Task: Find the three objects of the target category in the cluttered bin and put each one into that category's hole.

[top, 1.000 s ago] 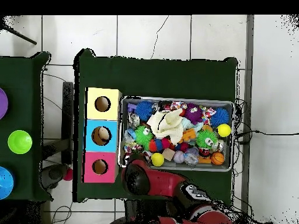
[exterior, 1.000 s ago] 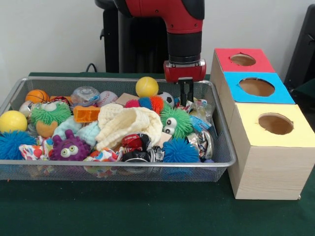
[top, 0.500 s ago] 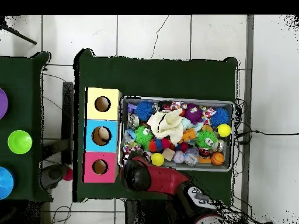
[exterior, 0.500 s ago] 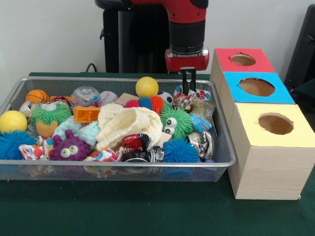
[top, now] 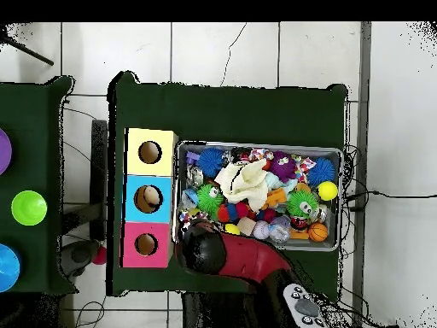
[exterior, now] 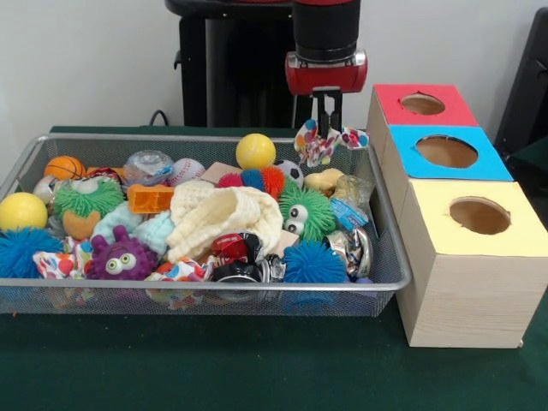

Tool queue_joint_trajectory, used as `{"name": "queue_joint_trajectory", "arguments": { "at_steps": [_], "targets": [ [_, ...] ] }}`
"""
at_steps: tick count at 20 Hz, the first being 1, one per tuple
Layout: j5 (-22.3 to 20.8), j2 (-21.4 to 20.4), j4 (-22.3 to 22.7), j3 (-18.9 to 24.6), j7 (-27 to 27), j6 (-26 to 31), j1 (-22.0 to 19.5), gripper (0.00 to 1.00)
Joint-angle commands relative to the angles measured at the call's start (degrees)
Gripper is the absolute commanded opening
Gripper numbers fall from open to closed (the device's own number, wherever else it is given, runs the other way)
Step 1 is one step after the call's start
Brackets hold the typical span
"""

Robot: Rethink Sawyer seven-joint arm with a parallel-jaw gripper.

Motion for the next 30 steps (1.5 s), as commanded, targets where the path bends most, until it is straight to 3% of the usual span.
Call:
{"name": "queue_joint_trajectory", "arguments": {
  "at_steps": [1,10,19,30],
  "targets": [
    [3.8,-2.9,-6.8,5.0,8.3,4.9,-0.6,0.0],
    [7.1,-3.6,-8.6,5.7,9.6,6.4,0.2,0.0],
    [10.2,0.0,-19.1,-1.8,14.3,13.4,9.0,0.0],
    [14.8,4.3,-24.8,-7.6,18.9,13.7,17.0,0.0]
  ]
}}
